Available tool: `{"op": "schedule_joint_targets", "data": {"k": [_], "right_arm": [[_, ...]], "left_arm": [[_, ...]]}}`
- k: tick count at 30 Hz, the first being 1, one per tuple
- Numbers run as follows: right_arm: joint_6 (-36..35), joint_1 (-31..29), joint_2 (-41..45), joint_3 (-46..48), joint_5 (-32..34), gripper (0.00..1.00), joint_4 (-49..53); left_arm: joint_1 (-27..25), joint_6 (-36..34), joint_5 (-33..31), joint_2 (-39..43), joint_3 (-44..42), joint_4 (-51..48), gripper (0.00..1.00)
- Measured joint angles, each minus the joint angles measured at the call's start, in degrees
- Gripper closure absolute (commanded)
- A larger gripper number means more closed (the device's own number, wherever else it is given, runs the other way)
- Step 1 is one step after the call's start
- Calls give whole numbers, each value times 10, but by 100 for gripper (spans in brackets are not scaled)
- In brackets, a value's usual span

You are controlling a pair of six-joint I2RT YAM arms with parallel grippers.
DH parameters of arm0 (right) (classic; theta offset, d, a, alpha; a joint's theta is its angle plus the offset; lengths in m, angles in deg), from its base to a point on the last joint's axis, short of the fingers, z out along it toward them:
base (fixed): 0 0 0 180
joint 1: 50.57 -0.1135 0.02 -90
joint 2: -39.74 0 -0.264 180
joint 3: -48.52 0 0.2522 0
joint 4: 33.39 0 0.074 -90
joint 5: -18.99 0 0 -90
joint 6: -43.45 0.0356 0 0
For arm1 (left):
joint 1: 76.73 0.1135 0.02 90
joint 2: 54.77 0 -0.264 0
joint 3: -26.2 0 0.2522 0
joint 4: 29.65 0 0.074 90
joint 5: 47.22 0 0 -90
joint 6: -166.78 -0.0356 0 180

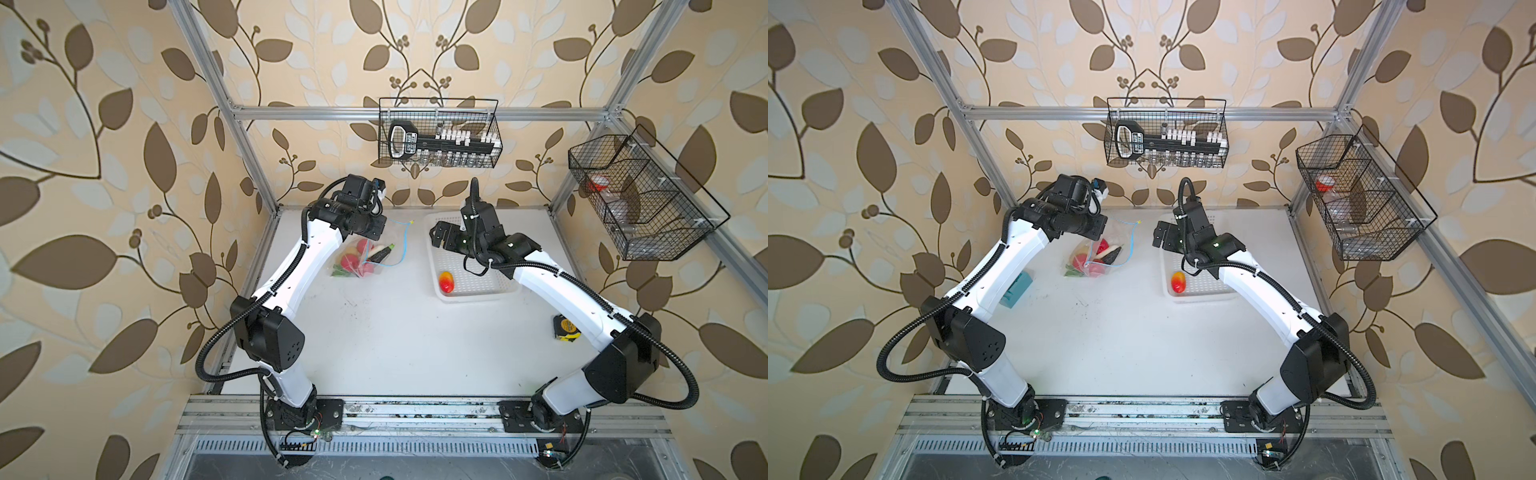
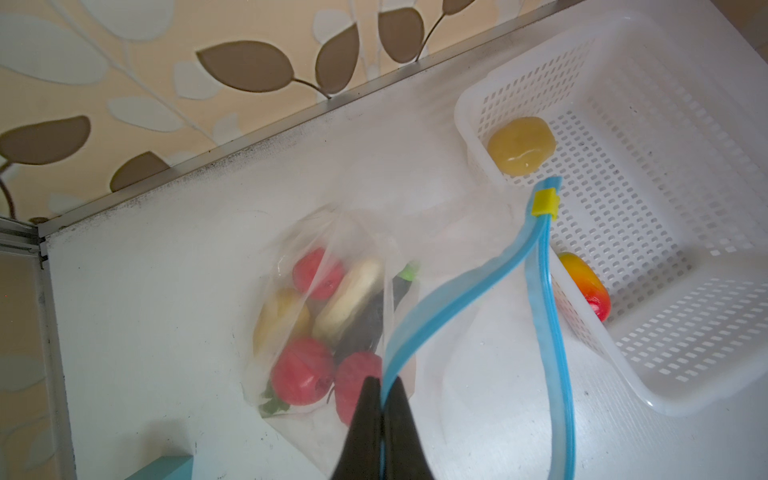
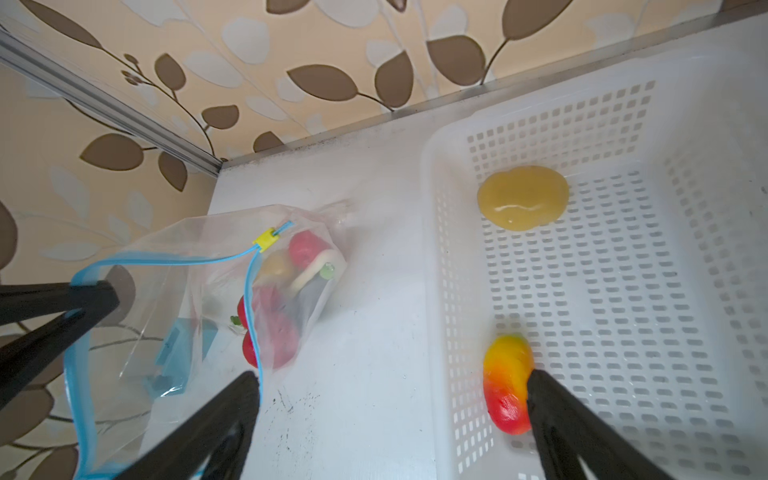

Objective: Place the food in the zip-top bag and seal the zipper
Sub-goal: 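Withdraw the open right gripper from the bag back over the basket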

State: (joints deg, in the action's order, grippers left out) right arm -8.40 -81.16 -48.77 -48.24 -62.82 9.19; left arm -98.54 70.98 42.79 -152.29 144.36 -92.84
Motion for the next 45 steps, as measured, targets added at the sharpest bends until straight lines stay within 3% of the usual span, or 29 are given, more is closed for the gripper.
{"op": "schedule_joint_targets", "data": {"k": [15, 26, 45], "right_arm": [[-12, 42, 34, 32, -28, 0, 29], [-16, 45, -24, 30, -28, 0, 97], [-42, 63, -80, 37, -47, 0, 132]], "left_arm": [[0, -12, -6, 26, -39, 10, 100], [0, -29, -14, 61, -87, 26, 100], [0, -18, -22, 68, -153, 57, 100]]}}
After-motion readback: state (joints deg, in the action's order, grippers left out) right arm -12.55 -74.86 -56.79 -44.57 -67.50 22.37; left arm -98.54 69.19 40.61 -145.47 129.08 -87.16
